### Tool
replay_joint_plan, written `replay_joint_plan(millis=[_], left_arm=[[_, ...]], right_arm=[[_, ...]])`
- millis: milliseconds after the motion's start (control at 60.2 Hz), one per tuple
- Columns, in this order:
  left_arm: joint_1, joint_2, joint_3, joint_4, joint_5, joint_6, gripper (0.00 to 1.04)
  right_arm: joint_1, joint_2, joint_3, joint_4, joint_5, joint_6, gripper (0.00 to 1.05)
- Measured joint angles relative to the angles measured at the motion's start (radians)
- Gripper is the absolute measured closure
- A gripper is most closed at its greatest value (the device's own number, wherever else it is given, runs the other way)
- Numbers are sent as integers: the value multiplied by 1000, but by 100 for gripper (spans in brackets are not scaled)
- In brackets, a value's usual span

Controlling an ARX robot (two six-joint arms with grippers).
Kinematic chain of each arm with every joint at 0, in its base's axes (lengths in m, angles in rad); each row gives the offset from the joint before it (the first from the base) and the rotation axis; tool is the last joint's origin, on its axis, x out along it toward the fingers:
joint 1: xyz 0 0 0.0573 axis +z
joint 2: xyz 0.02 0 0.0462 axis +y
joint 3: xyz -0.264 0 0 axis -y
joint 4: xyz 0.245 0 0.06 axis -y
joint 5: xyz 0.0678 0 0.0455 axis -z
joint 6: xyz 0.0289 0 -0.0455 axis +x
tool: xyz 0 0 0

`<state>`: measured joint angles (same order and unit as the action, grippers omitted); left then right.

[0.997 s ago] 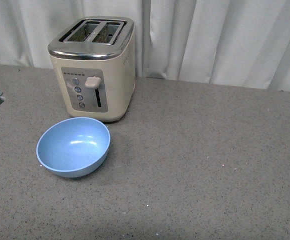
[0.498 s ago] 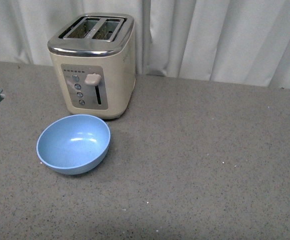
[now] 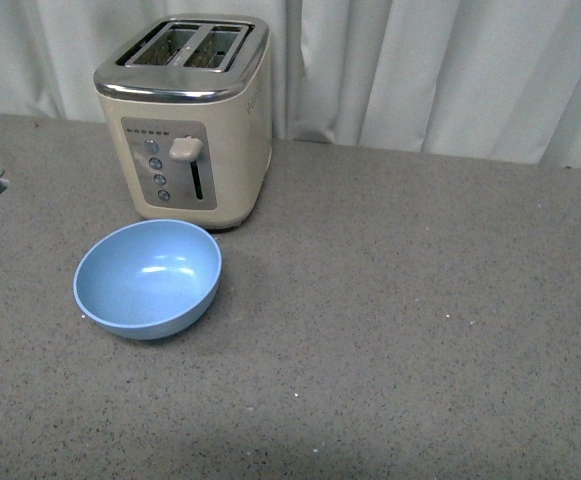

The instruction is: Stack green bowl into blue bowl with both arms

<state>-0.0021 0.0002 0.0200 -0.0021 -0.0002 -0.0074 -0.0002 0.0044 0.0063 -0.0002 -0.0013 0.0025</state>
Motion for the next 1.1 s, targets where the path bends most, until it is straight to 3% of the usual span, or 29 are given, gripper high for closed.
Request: replay_joint_plan(millis=[1097], left_arm=[[0, 0, 0, 0, 0, 0, 6]], right_arm=[[0, 0, 0, 0, 0, 0, 9]])
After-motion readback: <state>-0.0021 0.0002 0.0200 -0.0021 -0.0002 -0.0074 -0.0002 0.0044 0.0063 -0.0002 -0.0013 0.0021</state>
